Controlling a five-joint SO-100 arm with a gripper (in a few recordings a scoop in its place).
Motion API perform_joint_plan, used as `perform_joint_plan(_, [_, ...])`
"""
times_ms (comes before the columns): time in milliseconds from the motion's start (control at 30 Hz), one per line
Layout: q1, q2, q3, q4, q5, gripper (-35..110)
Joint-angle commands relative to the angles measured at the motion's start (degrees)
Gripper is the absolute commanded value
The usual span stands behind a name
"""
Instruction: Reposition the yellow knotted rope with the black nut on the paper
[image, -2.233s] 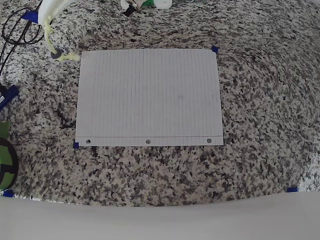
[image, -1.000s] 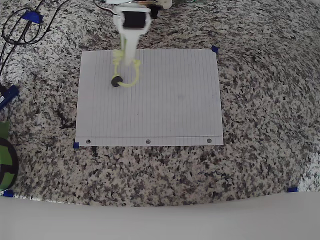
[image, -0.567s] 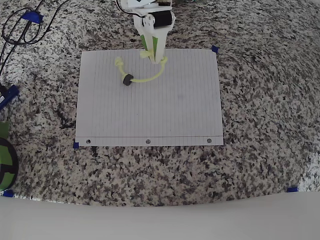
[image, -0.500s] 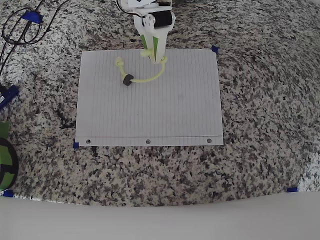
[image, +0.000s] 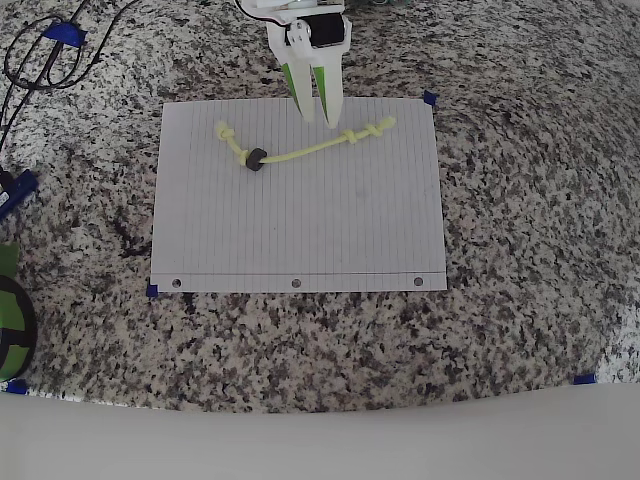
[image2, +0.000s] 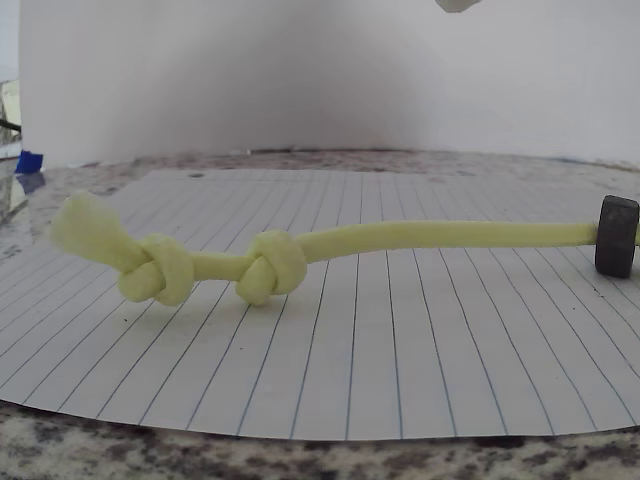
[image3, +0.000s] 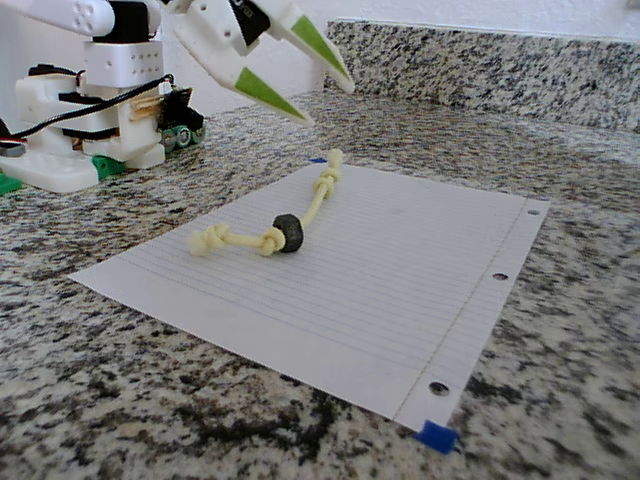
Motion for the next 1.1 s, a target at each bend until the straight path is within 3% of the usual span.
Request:
perform_joint_plan(0, [1.49, 1.49, -0.18, 0.70, 0.35, 48])
perform_joint_plan(333, [9.40, 11.95, 3.08, 4.48, -1.23, 48])
perform_joint_plan(633, [15.47, 18.46, 3.43, 11.07, -10.99, 48])
perform_joint_plan(1067, [15.12, 20.13, 3.69, 22.76, -25.14, 48])
